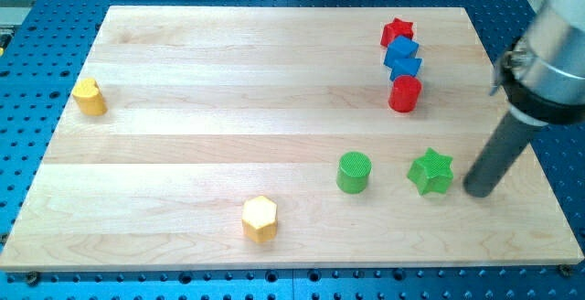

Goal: Keep the green star underneath the red circle

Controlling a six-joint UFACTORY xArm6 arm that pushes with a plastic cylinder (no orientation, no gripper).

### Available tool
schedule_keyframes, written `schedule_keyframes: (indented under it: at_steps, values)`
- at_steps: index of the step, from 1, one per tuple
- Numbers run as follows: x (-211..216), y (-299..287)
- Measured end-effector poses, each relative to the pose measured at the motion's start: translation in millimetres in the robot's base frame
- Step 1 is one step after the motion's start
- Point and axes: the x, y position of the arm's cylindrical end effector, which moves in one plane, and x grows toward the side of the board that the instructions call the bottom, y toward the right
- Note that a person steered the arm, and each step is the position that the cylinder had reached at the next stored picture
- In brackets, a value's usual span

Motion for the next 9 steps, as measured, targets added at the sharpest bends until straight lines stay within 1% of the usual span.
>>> schedule_keyframes:
  at_steps: [1, 3, 4, 5, 7, 8, 9]
  values:
    - [32, -18]
    - [-17, -44]
    - [-15, -48]
    - [3, -65]
    - [-51, -69]
    - [-38, -68]
    - [-33, -34]
